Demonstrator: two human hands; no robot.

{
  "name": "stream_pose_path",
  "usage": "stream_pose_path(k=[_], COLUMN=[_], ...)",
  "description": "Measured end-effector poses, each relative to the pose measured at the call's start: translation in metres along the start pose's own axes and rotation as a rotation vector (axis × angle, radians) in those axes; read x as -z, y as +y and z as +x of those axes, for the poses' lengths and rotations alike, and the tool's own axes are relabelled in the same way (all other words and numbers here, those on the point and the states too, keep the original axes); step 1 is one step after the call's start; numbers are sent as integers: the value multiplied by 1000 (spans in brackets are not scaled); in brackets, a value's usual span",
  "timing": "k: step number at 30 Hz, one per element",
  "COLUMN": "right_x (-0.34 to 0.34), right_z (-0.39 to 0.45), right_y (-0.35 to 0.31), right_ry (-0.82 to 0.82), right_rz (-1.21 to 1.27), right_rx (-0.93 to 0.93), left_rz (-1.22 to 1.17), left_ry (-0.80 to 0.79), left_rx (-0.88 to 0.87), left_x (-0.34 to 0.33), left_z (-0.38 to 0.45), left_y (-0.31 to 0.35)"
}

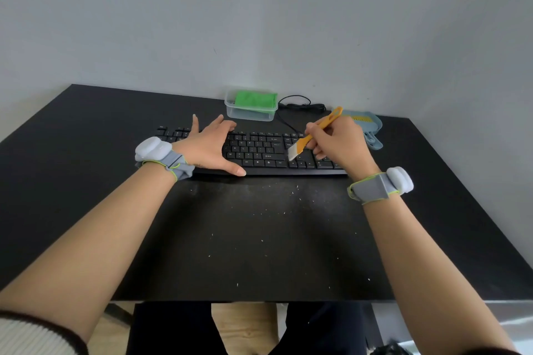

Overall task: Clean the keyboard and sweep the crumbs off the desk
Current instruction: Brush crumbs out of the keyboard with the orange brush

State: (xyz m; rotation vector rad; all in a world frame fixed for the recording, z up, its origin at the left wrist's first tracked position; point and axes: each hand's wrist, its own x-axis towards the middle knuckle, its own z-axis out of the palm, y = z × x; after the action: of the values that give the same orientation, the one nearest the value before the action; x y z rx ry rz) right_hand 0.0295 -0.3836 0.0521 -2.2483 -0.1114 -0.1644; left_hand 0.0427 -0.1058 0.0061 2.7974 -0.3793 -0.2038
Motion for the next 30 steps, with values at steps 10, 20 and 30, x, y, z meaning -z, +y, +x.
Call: stream_pose_path(k=[10, 20, 30], right_x=[-2, -5, -1], right_z=[-3, -3, 0], right_y=[16, 26, 26], right_ry=[-153, -41, 1], right_rz=[279, 349, 397], right_rx=[-336, -316, -361], left_rz=[34, 51, 54], left_ry=[-8, -22, -26], left_rx=[7, 17, 19], left_x=[2, 0, -1], left_z=[3, 5, 6], left_y=[3, 3, 2])
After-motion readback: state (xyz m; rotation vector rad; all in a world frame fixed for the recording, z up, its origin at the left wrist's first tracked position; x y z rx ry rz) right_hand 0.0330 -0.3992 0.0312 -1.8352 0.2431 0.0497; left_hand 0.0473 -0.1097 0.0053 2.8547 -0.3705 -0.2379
